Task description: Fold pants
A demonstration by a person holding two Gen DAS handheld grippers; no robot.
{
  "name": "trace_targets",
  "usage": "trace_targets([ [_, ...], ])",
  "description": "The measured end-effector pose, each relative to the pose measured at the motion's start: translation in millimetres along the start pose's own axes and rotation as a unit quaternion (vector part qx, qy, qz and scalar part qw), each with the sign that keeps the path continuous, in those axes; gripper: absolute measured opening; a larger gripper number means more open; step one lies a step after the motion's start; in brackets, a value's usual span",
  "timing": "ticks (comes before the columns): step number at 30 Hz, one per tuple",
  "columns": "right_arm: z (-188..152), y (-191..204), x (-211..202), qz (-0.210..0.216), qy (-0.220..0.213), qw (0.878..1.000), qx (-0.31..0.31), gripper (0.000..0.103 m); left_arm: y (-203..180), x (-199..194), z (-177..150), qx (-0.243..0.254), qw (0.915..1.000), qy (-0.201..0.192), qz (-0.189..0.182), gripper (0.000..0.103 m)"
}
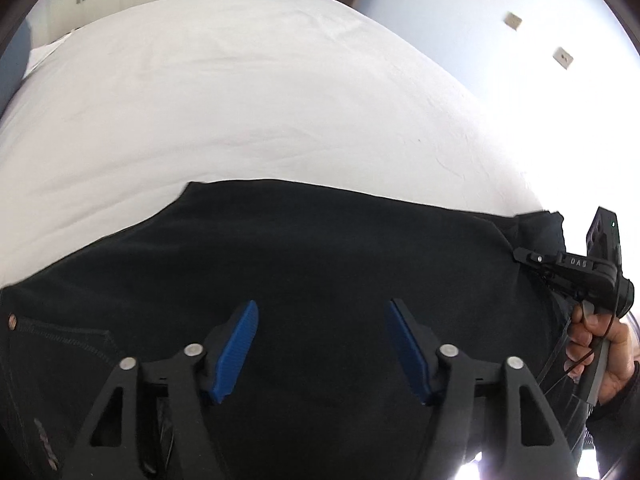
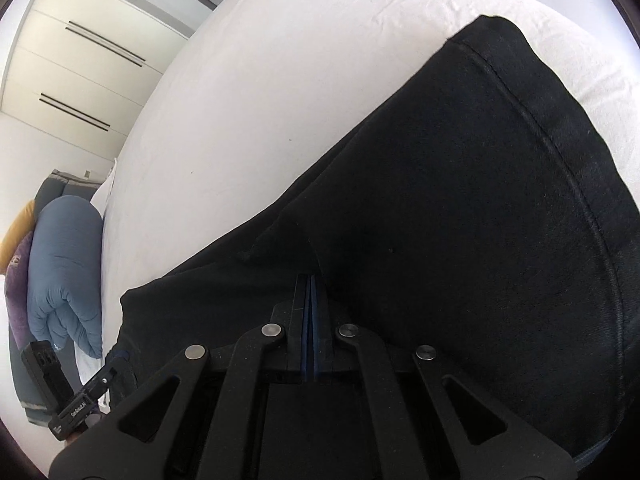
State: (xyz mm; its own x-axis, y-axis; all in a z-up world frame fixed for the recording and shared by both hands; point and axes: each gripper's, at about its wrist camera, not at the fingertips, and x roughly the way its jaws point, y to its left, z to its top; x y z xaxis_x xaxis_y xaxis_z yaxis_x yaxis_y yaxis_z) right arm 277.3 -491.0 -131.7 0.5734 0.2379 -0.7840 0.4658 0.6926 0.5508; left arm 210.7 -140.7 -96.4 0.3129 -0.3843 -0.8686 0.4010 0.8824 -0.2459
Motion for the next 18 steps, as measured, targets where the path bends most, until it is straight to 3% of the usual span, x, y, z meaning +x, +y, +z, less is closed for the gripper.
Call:
trace_targets([
  [2, -14, 5, 0, -0.003, 0.000, 1.000, -0.003, 0.000, 1, 26, 12, 0.017, 0.9993, 0.033, 0.002, 0.045],
  [4, -9, 3, -1, -0.001, 0.002, 1.000, -0.011, 0.000, 16, 37, 24, -0.002, 0.9993, 0.035, -0.012, 0.034],
  [6, -10, -1, 0, 0.014, 0.006, 1.000, -0.007, 0.000, 36, 41, 37, -0.031, 0.9984, 0.037, -0.028, 0.008],
  [7, -9, -4, 1, 0.023, 0.007, 1.000, -0.001, 0.000, 47, 43, 43, -0.045, 0.9978, 0.038, -0.030, 0.005],
  [11, -10, -16, 2, 0.039, 0.007, 0.999, 0.006, 0.000, 83, 50, 59, -0.100, 0.9925, 0.028, -0.065, 0.005],
  [14, -19, -21, -13, 0.029, 0.004, 1.000, 0.000, 0.000, 80, 38, 70, -0.085, 0.9963, 0.004, 0.006, 0.005],
  [16, -23, -12, -26, 0.022, 0.003, 1.000, -0.009, 0.004, 66, 22, 73, -0.073, 0.9972, -0.015, 0.005, 0.008],
  [18, -30, 7, -34, 0.044, 0.004, 0.998, -0.041, 0.005, 38, 15, 67, -0.036, 0.9990, -0.020, -0.017, 0.028],
])
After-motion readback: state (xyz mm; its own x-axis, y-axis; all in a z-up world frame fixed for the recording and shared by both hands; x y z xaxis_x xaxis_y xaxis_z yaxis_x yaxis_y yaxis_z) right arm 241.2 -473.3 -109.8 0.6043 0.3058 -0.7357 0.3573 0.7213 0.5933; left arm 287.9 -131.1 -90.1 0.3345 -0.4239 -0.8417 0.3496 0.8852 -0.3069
